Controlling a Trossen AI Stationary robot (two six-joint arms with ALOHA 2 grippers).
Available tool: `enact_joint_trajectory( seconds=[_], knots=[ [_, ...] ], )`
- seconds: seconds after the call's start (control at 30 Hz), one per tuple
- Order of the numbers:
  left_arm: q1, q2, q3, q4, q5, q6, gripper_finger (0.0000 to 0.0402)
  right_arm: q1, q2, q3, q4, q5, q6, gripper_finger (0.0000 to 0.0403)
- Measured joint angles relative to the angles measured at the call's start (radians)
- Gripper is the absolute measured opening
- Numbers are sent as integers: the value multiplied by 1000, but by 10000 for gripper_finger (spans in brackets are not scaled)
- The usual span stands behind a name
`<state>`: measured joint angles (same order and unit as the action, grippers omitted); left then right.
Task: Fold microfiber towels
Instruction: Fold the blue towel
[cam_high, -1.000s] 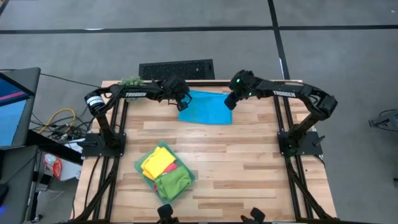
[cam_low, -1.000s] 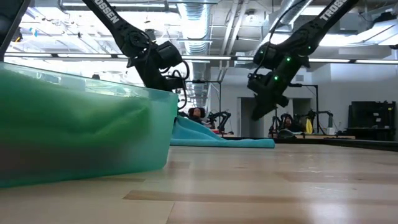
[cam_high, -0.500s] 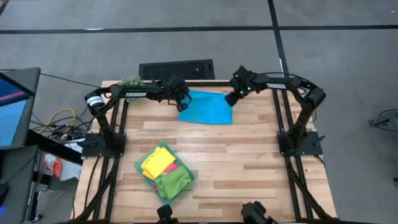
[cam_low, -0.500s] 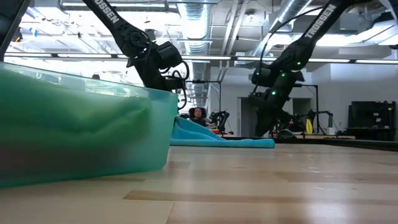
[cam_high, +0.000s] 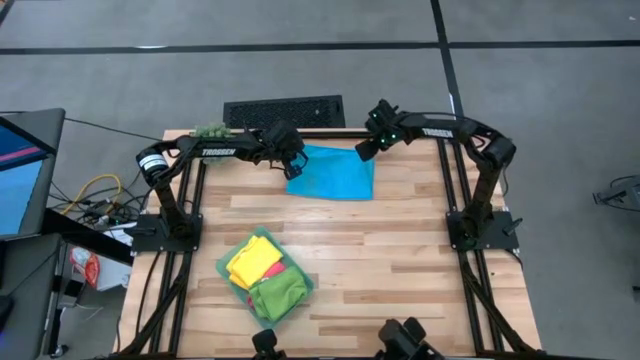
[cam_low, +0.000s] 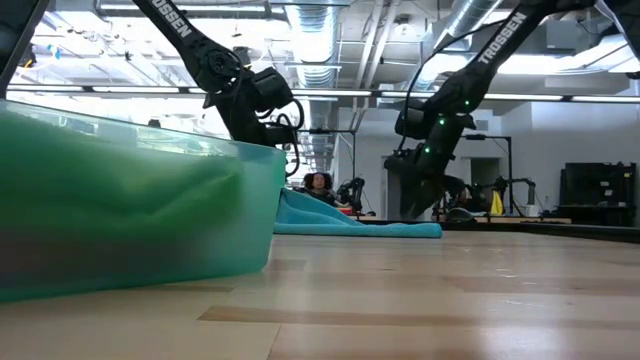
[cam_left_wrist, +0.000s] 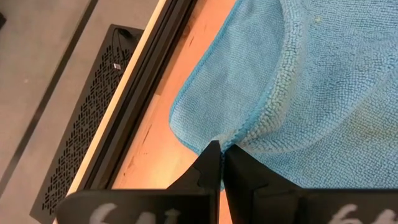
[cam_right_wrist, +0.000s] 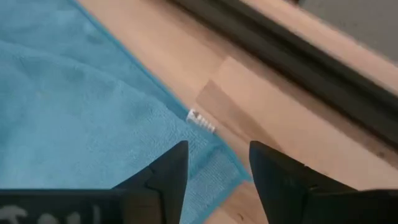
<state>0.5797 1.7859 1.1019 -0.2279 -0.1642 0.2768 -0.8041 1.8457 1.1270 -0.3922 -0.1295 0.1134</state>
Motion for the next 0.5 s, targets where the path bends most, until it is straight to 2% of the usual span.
enact_joint_trajectory(
  seconds=[0.5],
  knots=[
    [0, 0, 0, 2, 0, -10, 0, 26, 25, 0, 37, 31, 44, 185]
  ],
)
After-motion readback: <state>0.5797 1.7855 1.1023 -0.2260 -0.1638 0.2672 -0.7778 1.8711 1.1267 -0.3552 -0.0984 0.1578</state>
